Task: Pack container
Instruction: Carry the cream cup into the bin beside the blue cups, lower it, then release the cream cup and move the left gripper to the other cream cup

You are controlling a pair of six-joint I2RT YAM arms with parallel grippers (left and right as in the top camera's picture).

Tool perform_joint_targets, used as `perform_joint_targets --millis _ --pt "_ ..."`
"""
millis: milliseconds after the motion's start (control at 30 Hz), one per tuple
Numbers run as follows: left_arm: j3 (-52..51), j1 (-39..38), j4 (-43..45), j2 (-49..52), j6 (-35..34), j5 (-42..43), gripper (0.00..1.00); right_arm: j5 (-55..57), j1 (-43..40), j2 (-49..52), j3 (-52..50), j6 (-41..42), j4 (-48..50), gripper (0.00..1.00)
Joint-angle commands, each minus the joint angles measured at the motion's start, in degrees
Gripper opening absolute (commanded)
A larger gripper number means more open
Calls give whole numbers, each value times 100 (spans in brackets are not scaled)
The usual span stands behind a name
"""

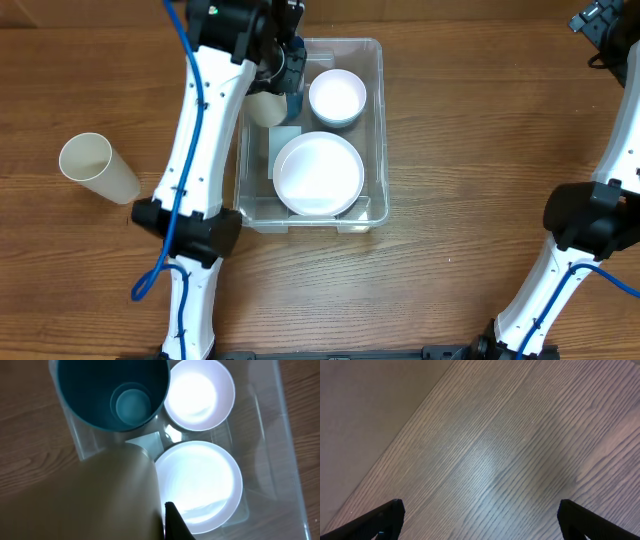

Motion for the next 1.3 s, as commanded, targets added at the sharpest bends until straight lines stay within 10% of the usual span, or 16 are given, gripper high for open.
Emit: perform_joint_targets --millis 0,333,533,867,1267 --pt "17 -15 11 483 -33 -42 4 39 4 -267 181 24 24 100" --pt "17 -15 98 953 -35 -85 4 39 4 -267 181 24 24 100" --pt "17 -11 94 957 -33 -267 35 39 4 -267 181 26 24 100" --pt "28 -11 90 890 -35 -297 36 39 4 -267 181 26 24 100" --pt "144 -9 -13 -1021 -114 -699 57 39 4 -267 181 26 24 100"
